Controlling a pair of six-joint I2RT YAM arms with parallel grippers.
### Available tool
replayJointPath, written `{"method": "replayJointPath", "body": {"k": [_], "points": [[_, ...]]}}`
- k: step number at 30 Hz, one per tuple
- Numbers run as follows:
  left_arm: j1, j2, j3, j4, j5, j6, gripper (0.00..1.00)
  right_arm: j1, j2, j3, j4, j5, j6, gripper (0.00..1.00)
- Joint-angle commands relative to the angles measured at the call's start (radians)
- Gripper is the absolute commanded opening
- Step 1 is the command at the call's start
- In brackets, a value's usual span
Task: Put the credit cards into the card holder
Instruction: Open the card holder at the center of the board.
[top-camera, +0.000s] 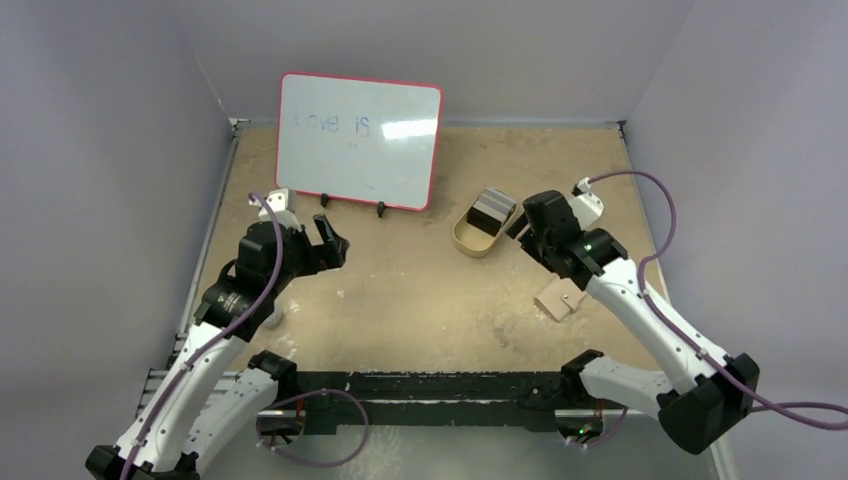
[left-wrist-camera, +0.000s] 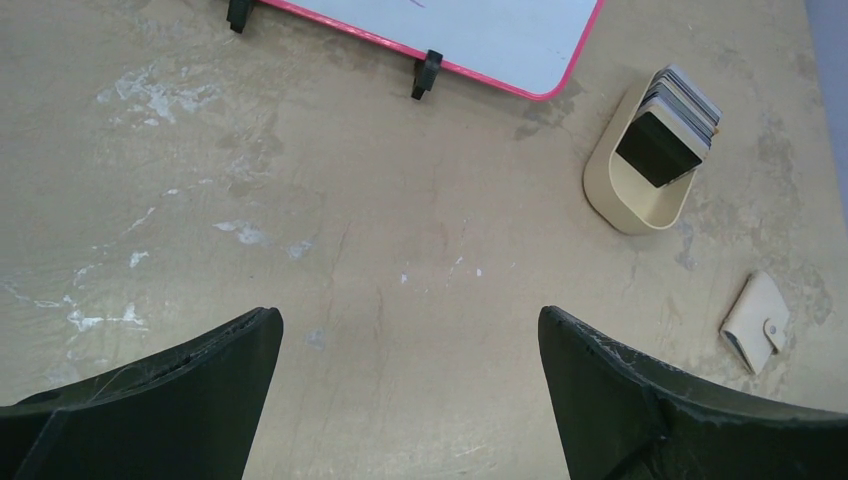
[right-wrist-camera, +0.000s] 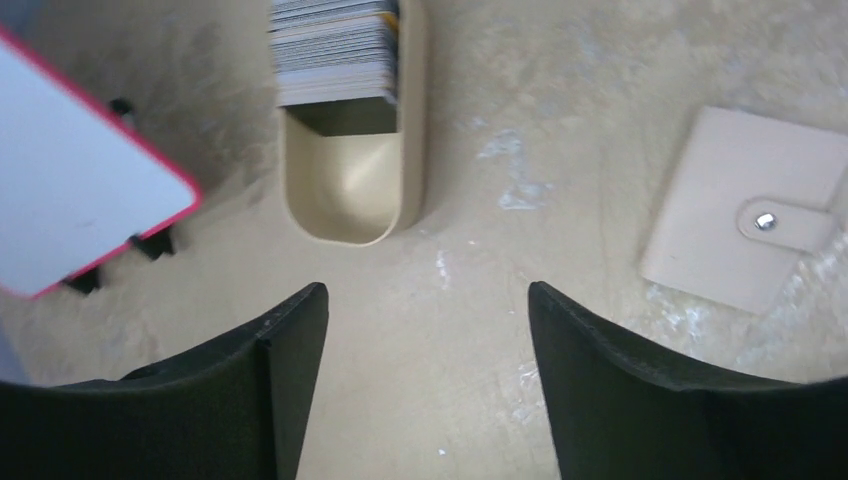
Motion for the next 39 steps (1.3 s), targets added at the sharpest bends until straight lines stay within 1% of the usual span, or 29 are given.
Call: {"method": "replayJointPath", "body": {"k": [1,4,6,9,12,17,21,25,30,35,39], "points": [[0.006,-0.026,-0.016,0.069,-0.034,0.035,1.0,-0.036,0.085,0.005,-0.185,0.144,0.199,0.66],[0.007,-0.019,-0.016,0.069,-0.032,0.036,1.0,-0.104,0.13,-0.019,-0.178,0.122,0.211,0.48],[0.006,-0.019,-0.018,0.069,-0.03,0.033,1.0,-0.167,0.145,-0.047,-0.149,0.073,0.196,0.43],[0.006,-0.027,-0.018,0.068,-0.033,0.031,1.0,-0.258,0.158,-0.106,-0.12,0.029,0.192,0.4],[0.006,-0.037,-0.021,0.069,-0.034,0.032,1.0,-0.332,0.182,-0.144,-0.123,0.017,0.217,0.4],[0.006,-0.052,-0.023,0.07,-0.035,0.031,1.0,-0.378,0.241,-0.201,-0.12,-0.007,0.283,0.4],[0.006,-0.058,-0.024,0.069,-0.038,0.03,1.0,-0.392,0.288,-0.236,-0.088,-0.042,0.31,0.4],[0.007,-0.06,-0.026,0.069,-0.04,0.029,1.0,-0.395,0.316,-0.248,-0.082,-0.046,0.334,0.41],[0.006,-0.059,-0.024,0.069,-0.04,0.03,0.99,-0.401,0.344,-0.234,-0.119,-0.016,0.369,0.45],[0.006,-0.058,-0.025,0.07,-0.043,0.03,0.99,-0.403,0.342,-0.196,-0.192,0.024,0.41,0.45],[0.006,-0.053,-0.024,0.067,-0.047,0.028,0.99,-0.409,0.324,-0.203,-0.196,0.049,0.42,0.47]]}}
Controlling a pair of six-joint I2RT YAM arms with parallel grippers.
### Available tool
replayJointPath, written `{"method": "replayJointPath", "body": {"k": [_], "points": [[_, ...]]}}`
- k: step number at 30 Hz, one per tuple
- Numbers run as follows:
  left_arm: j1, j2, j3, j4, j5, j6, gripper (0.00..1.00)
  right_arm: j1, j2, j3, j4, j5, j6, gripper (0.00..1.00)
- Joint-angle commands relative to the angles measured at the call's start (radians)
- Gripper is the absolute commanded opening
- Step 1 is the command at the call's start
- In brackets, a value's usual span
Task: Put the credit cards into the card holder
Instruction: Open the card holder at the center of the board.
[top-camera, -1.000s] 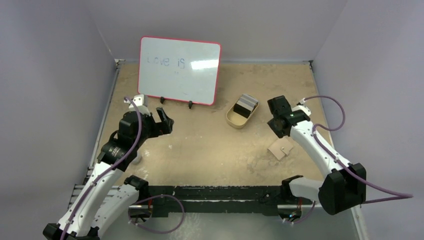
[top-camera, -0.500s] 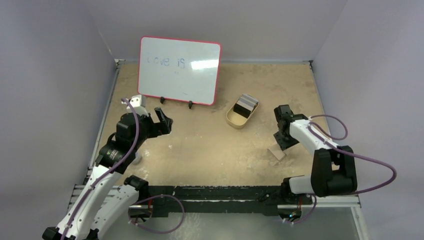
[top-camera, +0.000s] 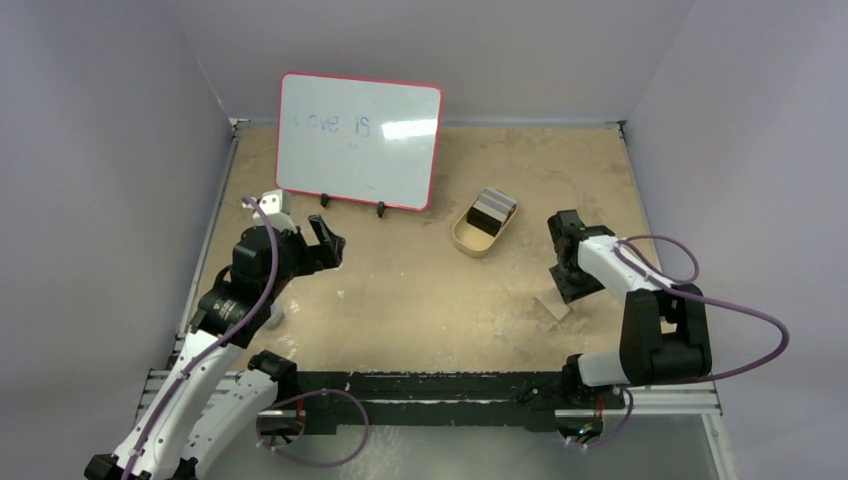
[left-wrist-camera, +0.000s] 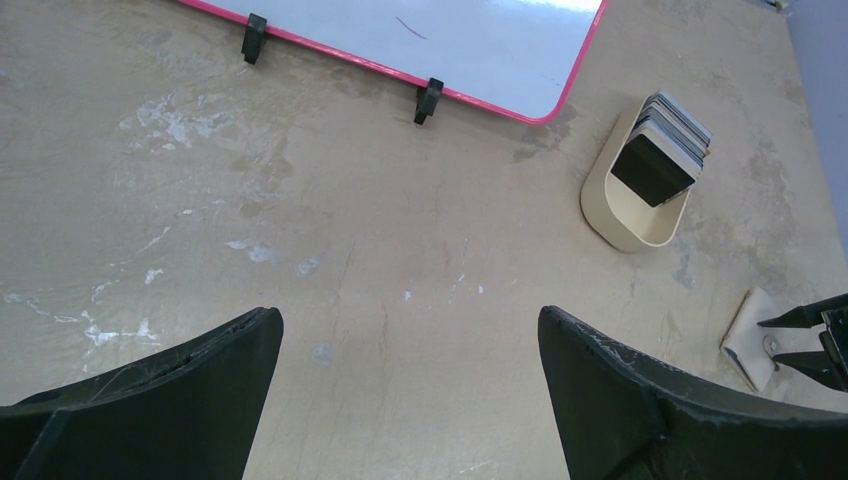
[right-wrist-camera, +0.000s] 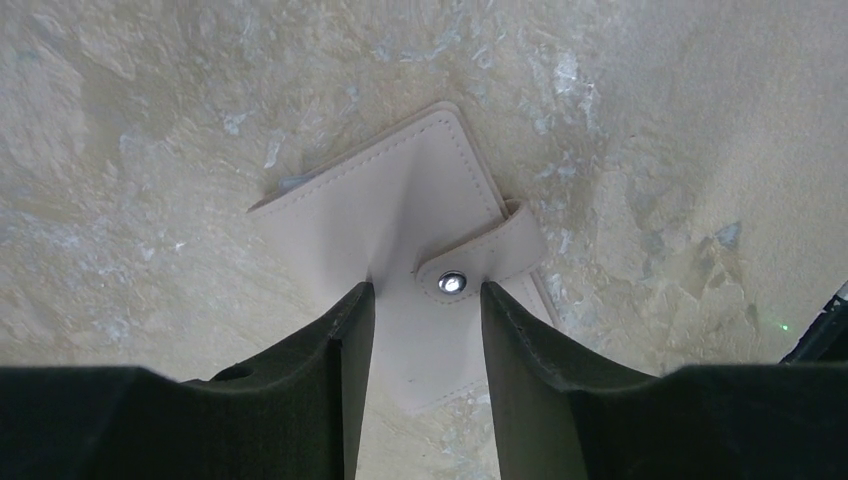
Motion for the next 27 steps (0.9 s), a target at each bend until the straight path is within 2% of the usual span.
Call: {"method": "replayJointPath", "body": {"k": [1,9,17,27], "points": [[0.007,-0.001,-0.006,0.046,-0.018,0.011,0.99,-0.013,-0.019,0.017,-0.064,0.084,0.059,0.47],[0.008,0.017,-0.006,0.043,-0.026,0.01,0.99,-0.022,0.013,-0.012,-0.023,0.092,0.062,0.48],[0.006,0.022,-0.005,0.038,-0.036,0.007,0.98,-0.021,0.019,-0.058,0.027,0.055,0.047,0.42],[0.007,0.013,-0.005,0.037,-0.041,0.005,0.97,-0.022,-0.023,-0.069,0.016,0.042,0.06,0.08]]}}
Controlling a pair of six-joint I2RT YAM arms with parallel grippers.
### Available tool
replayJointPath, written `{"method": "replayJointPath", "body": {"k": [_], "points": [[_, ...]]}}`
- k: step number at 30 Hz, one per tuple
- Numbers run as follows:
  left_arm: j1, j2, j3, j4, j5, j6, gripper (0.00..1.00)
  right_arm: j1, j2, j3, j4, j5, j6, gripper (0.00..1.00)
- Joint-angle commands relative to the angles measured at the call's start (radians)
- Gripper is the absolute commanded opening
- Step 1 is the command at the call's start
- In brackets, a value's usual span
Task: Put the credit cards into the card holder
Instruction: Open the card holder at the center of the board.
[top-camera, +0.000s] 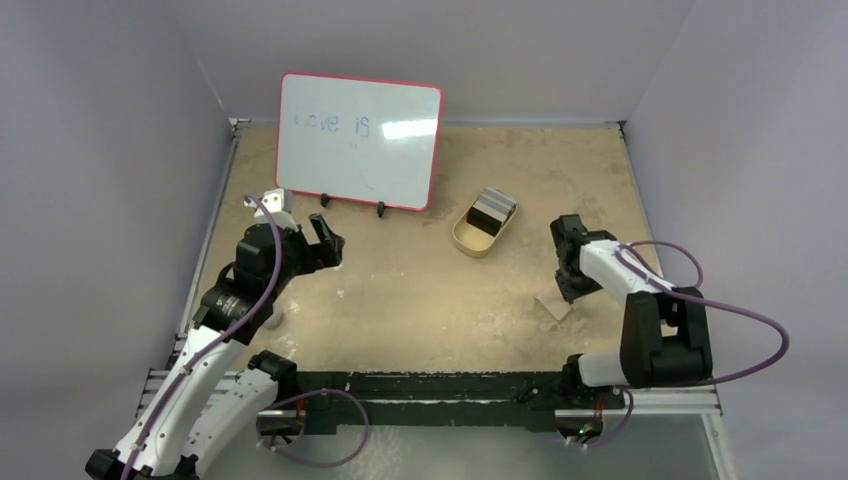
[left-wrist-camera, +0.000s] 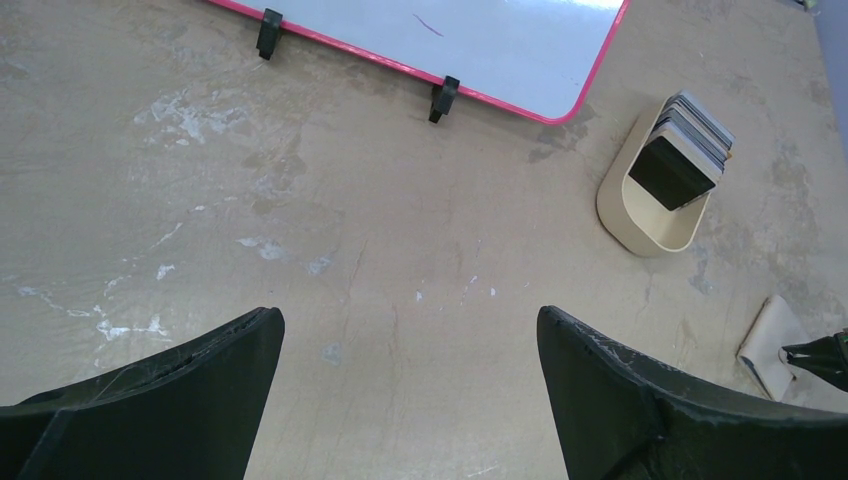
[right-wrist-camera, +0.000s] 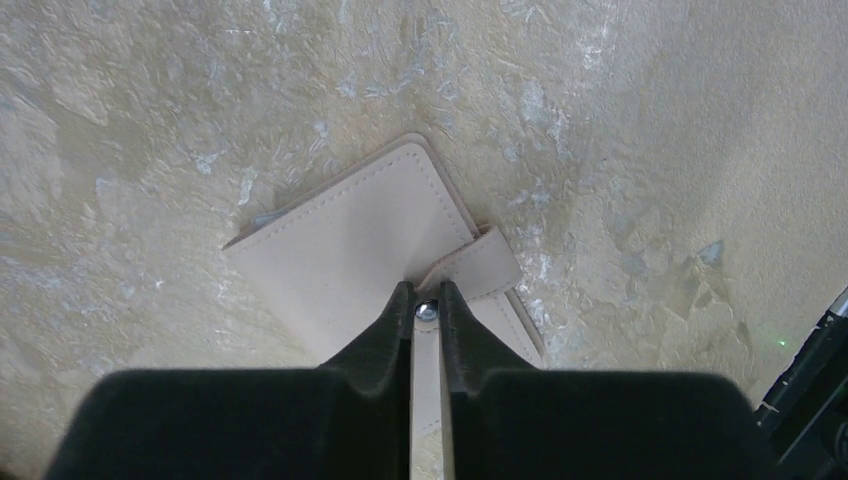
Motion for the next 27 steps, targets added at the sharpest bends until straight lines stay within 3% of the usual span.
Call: {"method": "replayJointPath", "body": {"k": [1,2,12,20,27], "points": [[0.007,-0.01,-0.004,0.037,-0.016,0.005,0.97,-0.003,-0.022,-0.028,0.004,0.014,0.018,0.04],[0.007,-0.01,-0.004,0.036,-0.016,0.005,0.97,-0.004,-0.031,-0.022,0.013,0.031,-0.003,0.0],[0.006,-0.007,-0.004,0.037,-0.012,0.003,0.97,0.026,-0.225,-0.026,0.158,-0.029,-0.272,0.0],[0.006,0.018,0.001,0.029,-0.01,-0.006,0.96,0.184,-0.3,-0.001,0.212,-0.124,-0.388,0.0],[0.007,0.029,0.007,0.042,0.104,-0.009,0.93,0.274,-0.307,-0.005,0.386,-0.364,-0.528,0.0]]}}
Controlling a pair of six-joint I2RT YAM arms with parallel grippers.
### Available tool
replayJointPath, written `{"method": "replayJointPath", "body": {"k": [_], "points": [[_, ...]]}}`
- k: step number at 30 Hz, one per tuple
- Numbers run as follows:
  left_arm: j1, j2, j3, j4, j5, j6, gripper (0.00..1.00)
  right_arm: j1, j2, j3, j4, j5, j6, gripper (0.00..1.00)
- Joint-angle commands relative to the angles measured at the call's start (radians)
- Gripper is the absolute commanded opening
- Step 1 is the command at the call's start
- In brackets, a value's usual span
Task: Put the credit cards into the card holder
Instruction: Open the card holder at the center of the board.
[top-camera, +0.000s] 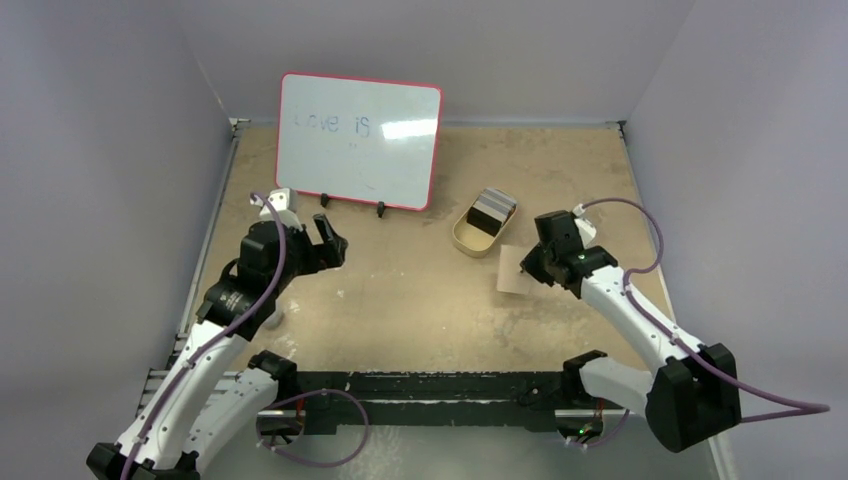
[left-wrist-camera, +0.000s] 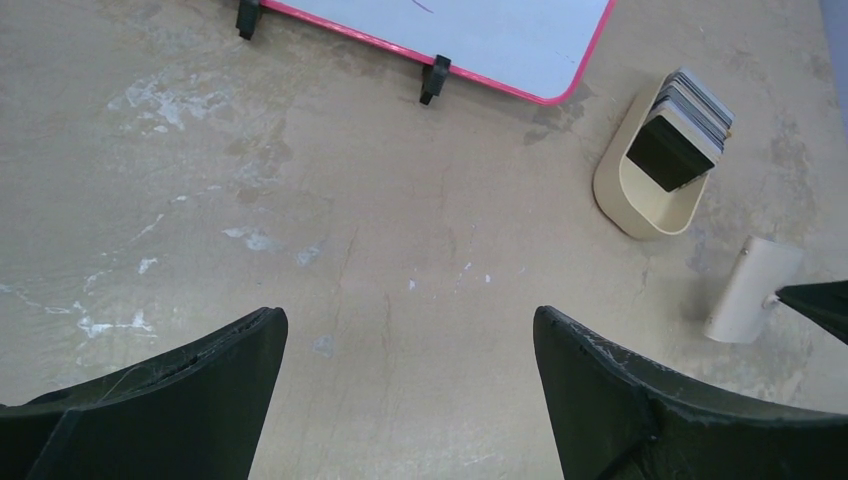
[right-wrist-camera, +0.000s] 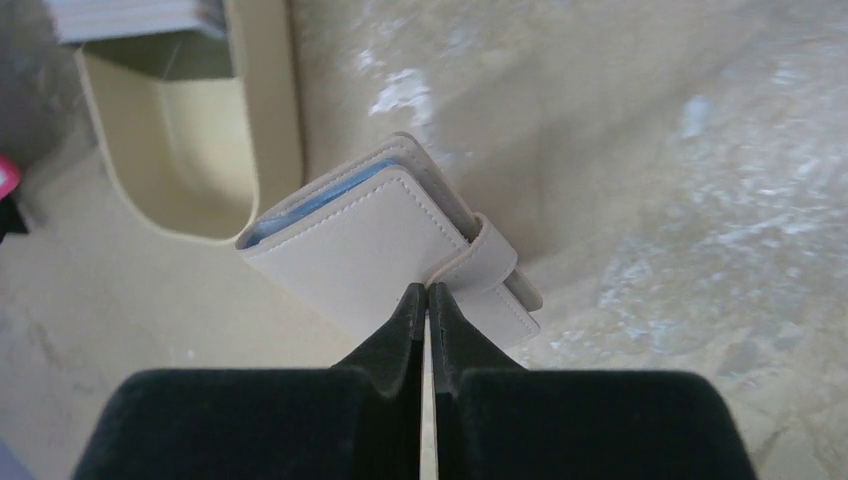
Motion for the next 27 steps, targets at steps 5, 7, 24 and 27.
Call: {"method": "replayJointPath", "body": {"k": [5,7,24,27], "points": [[0.006,0.01,-0.034,0.165,0.361,-0.143,0.9,0.178,-0.005,0.031,0.267,-0.278,-0.068,0.0],[0.006,0.013,-0.087,0.293,0.473,-0.234,0.89,0.23,0.01,0.035,0.32,-0.309,-0.048,0.0],[0.006,0.195,-0.179,0.568,0.629,-0.332,0.91,0.449,0.205,0.185,0.578,-0.371,-0.014,0.0],[0.006,0.211,-0.188,0.577,0.62,-0.336,0.86,0.452,0.224,0.2,0.594,-0.392,-0.034,0.0]]}}
